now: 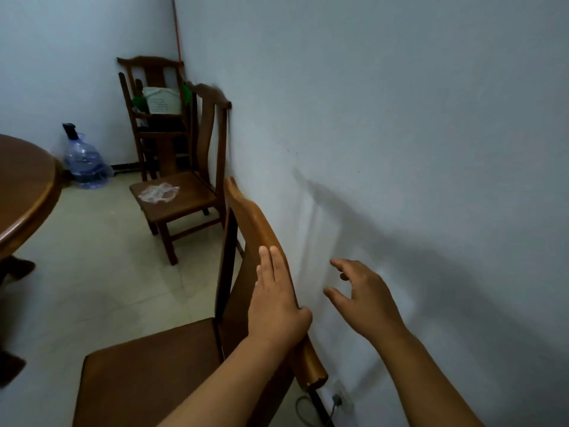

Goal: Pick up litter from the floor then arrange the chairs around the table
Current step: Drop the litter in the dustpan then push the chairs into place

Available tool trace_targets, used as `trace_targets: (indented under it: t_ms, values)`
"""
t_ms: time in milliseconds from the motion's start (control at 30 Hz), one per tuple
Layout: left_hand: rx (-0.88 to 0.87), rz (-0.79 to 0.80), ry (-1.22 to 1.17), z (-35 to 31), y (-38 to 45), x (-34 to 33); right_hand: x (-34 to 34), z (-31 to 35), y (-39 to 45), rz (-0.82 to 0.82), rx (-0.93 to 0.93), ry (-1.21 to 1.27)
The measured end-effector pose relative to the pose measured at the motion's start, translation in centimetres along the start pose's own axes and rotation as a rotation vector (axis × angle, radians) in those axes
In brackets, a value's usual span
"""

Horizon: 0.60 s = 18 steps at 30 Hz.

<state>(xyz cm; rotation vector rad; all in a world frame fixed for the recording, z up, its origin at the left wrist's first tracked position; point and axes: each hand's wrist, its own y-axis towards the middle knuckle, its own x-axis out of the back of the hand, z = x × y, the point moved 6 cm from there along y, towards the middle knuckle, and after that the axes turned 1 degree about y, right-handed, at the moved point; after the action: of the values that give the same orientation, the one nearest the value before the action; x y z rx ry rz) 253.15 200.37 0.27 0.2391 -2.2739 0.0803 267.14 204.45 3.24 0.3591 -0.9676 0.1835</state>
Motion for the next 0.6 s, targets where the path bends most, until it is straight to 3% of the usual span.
trace_targets:
  t_ms: [233, 467, 600]
  values:
    - [0.070, 0.036, -0.018, 0.3, -0.9, -0.4, -3.4, 1.3, 4.1, 0.187, 0.211, 0.071]
    - [0.209, 0.181, -0.086, 1.8, -7.2, 2.4, -6.7, 4.2, 5.3, 0.433, 0.449, 0.171]
    - [0.339, 0.154, -0.105, 2.9, -12.0, 4.3, -8.2, 6.9, 4.5, 0.524, 0.585, 0.209]
